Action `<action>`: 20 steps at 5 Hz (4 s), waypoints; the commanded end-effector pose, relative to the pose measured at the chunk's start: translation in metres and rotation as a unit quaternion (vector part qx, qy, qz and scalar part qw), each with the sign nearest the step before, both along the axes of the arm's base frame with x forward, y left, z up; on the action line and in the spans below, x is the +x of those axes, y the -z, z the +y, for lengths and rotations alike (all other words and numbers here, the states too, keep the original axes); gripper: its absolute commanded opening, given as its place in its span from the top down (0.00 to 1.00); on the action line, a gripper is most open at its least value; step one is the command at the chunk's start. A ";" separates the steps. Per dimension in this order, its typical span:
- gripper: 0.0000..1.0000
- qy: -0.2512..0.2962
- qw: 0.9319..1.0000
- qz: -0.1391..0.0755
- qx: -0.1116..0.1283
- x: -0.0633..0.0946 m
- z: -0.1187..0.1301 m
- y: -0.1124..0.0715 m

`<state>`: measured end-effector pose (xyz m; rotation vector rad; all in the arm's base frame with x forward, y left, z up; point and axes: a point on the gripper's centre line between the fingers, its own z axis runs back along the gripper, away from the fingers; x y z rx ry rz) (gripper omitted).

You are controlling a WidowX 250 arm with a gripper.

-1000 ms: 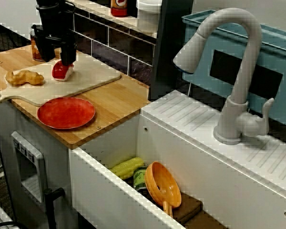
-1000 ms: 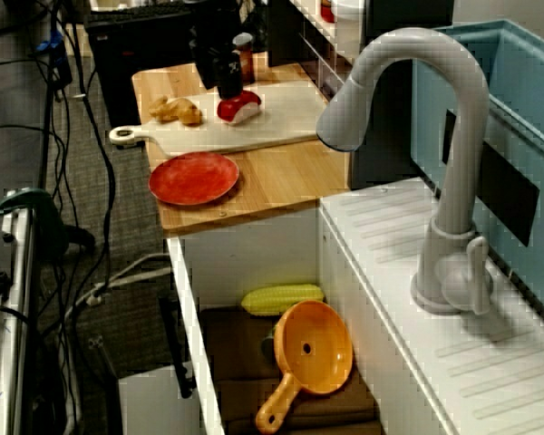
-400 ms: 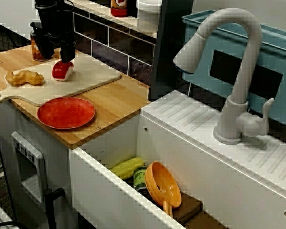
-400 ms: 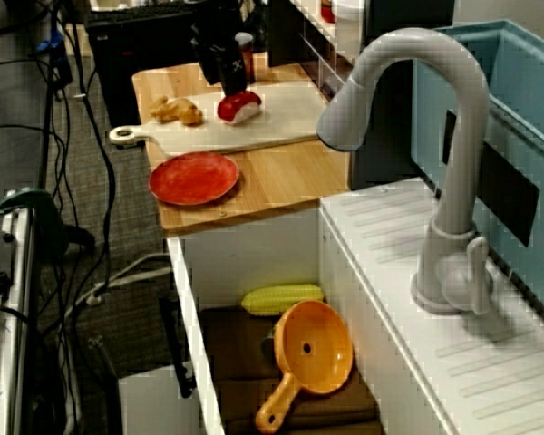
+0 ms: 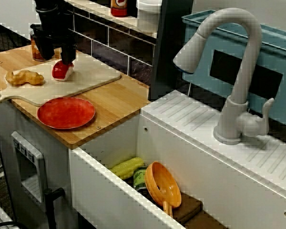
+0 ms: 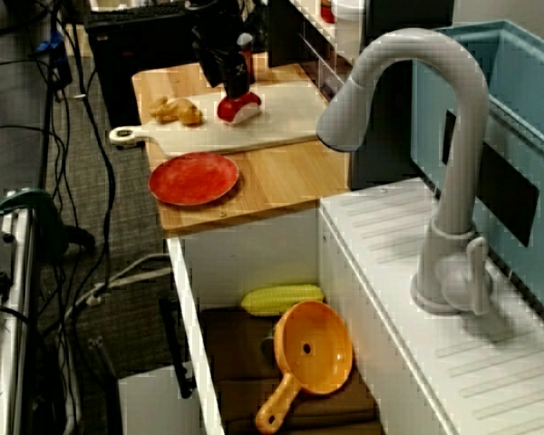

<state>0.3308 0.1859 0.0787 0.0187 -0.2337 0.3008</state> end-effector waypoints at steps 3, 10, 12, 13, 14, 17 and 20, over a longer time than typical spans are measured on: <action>0.00 0.000 1.000 -0.002 0.020 0.012 -0.003 0.013; 1.00 0.033 0.999 -0.005 -0.018 0.000 -0.001 -0.007; 1.00 0.095 0.995 -0.030 0.026 -0.010 -0.021 -0.018; 1.00 0.110 0.993 -0.034 0.023 -0.021 -0.030 -0.022; 1.00 0.129 0.991 -0.038 0.020 -0.032 -0.040 -0.029; 1.00 0.167 0.985 -0.048 0.020 -0.051 -0.059 -0.039; 1.00 0.193 0.979 -0.060 0.030 -0.078 -0.082 -0.031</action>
